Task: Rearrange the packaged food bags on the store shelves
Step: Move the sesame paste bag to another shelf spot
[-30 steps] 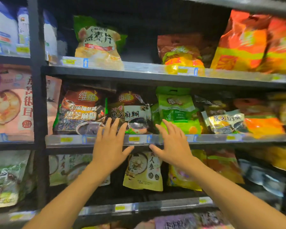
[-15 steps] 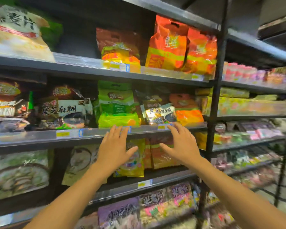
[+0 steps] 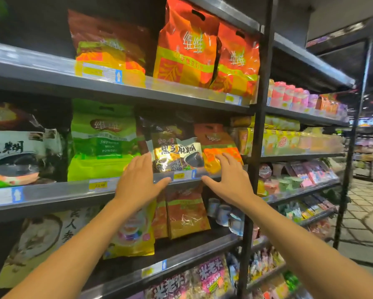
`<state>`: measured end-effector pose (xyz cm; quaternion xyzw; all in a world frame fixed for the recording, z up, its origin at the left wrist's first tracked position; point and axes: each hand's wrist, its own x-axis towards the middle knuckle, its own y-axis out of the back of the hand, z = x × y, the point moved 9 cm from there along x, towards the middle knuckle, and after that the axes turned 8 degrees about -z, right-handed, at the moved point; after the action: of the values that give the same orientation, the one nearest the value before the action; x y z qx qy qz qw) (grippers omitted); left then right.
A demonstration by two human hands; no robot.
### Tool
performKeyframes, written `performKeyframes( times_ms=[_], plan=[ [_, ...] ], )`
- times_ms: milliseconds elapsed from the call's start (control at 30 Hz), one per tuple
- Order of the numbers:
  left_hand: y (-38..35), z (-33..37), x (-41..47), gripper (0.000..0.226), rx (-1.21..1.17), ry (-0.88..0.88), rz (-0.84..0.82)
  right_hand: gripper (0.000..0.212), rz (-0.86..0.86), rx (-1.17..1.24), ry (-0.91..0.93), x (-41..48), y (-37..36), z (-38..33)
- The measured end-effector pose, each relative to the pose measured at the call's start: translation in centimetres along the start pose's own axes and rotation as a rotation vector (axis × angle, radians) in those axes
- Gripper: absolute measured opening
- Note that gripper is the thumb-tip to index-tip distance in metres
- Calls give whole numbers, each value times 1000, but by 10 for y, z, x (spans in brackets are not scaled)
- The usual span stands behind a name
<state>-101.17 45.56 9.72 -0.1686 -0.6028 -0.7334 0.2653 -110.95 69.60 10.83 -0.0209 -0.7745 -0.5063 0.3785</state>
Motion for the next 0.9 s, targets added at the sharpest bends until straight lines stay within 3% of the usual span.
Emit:
performKeyframes(
  times_ms=[267, 533, 700, 900],
  plan=[
    [-21, -25, 74, 109, -82, 59, -9, 89, -16, 41, -27, 75, -43, 22],
    [-55, -42, 111, 120, -147, 220, -252, 93, -56, 273, -22, 145, -68, 21],
    [-66, -35, 119, 101, -134, 283, -400, 88, -142, 457, -83, 171, -90, 29],
    [-70, -36, 128, 75, -178, 323, -435, 66, -298, 612, -130, 188, -119, 41]
  ],
)
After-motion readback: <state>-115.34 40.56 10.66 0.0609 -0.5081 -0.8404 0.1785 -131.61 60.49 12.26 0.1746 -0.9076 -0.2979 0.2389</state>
